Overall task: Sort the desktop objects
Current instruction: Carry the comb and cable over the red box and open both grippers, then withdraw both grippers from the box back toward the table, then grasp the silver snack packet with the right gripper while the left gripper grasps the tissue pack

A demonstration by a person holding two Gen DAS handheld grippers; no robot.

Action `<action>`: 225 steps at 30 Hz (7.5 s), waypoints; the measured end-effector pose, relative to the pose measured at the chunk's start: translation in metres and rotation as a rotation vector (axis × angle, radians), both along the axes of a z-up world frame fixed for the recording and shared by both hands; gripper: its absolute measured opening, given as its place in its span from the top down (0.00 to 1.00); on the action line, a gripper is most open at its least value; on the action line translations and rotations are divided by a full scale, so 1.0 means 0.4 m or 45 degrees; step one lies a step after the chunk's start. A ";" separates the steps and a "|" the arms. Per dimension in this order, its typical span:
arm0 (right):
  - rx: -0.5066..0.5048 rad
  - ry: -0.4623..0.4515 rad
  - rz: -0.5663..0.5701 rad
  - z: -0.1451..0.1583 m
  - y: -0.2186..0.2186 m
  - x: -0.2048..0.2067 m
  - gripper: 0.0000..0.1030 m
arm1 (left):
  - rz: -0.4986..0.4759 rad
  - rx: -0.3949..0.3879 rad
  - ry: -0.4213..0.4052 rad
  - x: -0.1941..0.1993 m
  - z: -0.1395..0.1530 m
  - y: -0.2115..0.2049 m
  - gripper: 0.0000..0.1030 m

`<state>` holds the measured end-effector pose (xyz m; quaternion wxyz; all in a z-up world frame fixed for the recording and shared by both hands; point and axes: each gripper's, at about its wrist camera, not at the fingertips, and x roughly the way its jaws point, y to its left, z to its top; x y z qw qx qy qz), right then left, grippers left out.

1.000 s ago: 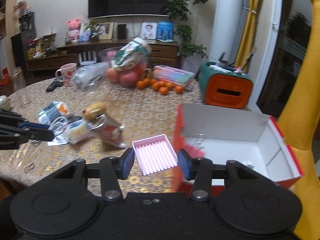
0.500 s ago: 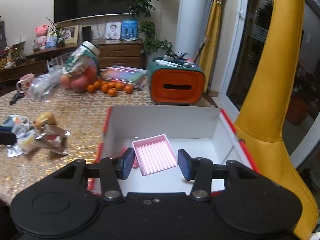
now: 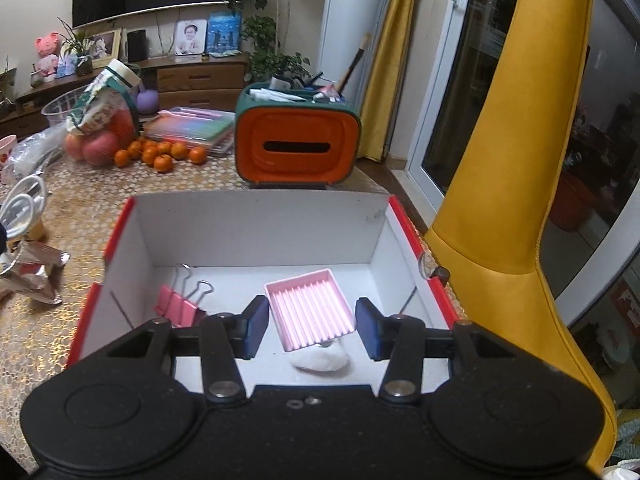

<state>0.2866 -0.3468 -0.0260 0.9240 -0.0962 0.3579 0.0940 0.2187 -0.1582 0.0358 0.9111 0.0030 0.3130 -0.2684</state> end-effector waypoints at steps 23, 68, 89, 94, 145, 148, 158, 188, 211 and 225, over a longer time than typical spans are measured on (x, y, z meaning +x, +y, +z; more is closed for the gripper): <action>-0.075 0.184 0.018 -0.120 -0.004 0.135 0.55 | -0.134 0.287 0.177 0.158 -0.187 -0.185 0.90; -0.030 0.263 -0.019 -0.127 0.003 0.134 0.30 | -0.110 0.338 0.257 0.145 -0.235 -0.198 0.78; 0.073 0.160 -0.037 -0.047 0.010 0.040 0.20 | -0.052 0.189 0.170 0.025 -0.144 -0.102 0.25; 0.096 0.116 0.008 -0.014 0.030 -0.011 0.16 | -0.009 0.168 0.149 -0.019 -0.118 -0.063 0.25; 0.176 0.018 0.276 0.067 0.550 -0.288 0.06 | 0.553 0.078 0.072 -0.346 -0.104 0.579 0.00; 0.168 0.030 0.275 0.053 0.570 -0.273 0.06 | 0.574 0.078 0.073 -0.335 -0.114 0.613 0.00; 0.138 0.077 0.255 -0.005 0.617 -0.197 0.06 | 0.644 0.110 0.099 -0.275 -0.163 0.730 0.00; 0.080 0.191 0.202 -0.192 0.764 0.023 0.06 | 0.664 0.220 0.220 -0.042 -0.331 0.886 0.00; 0.186 0.253 0.264 -0.229 0.768 0.034 0.30 | 0.736 0.083 0.296 -0.031 -0.375 0.933 0.38; 0.167 0.230 0.255 -0.209 0.751 0.003 0.44 | 0.794 0.089 0.266 -0.071 -0.340 0.926 0.61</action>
